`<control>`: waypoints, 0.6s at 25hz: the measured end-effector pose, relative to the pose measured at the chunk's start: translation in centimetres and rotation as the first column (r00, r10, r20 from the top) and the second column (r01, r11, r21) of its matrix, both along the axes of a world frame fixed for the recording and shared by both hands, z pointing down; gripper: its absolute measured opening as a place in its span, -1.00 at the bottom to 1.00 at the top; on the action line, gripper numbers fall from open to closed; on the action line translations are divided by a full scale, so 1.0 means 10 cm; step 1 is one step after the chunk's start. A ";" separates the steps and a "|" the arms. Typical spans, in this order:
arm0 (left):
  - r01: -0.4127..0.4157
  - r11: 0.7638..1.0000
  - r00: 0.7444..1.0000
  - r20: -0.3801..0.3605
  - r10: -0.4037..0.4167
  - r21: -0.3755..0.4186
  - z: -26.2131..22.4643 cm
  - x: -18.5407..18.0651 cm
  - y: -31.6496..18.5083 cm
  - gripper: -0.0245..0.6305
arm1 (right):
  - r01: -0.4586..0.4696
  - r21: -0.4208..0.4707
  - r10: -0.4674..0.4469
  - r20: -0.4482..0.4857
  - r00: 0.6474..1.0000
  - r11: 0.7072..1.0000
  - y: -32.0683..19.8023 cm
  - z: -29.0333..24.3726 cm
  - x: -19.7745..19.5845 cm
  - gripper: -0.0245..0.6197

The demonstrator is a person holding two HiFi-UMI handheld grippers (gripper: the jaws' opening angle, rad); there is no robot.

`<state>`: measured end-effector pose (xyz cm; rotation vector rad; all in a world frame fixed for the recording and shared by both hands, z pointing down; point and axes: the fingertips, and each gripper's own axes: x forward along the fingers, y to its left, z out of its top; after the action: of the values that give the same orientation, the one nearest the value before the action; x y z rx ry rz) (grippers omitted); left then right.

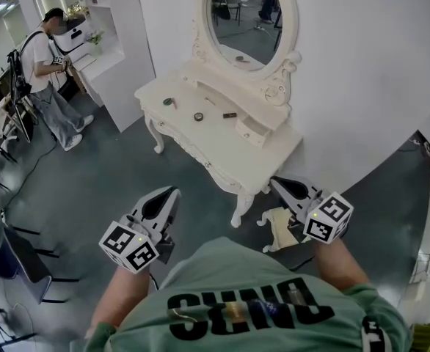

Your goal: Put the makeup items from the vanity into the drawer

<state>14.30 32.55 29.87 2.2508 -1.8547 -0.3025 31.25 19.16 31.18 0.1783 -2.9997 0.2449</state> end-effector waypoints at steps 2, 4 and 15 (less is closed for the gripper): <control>0.007 1.000 1.000 0.008 -0.007 -0.002 -0.02 0.06 -0.06 -0.90 | 0.004 0.004 -0.004 0.005 1.000 1.000 -0.05 0.00 0.06 -0.89; 0.015 1.000 1.000 0.015 -0.014 -0.004 -0.04 0.13 -0.13 -0.90 | 0.012 0.005 -0.012 0.013 1.000 1.000 -0.12 0.00 0.13 -0.89; 0.038 0.998 0.999 -0.015 -0.039 -0.046 0.19 0.01 -0.64 -0.90 | 0.058 -0.004 -0.058 0.010 0.998 0.998 -0.64 0.22 -0.04 -0.89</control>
<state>14.40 26.18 31.77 2.1791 -1.8792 -0.2799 30.81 12.71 33.42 0.0900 -3.0084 0.2465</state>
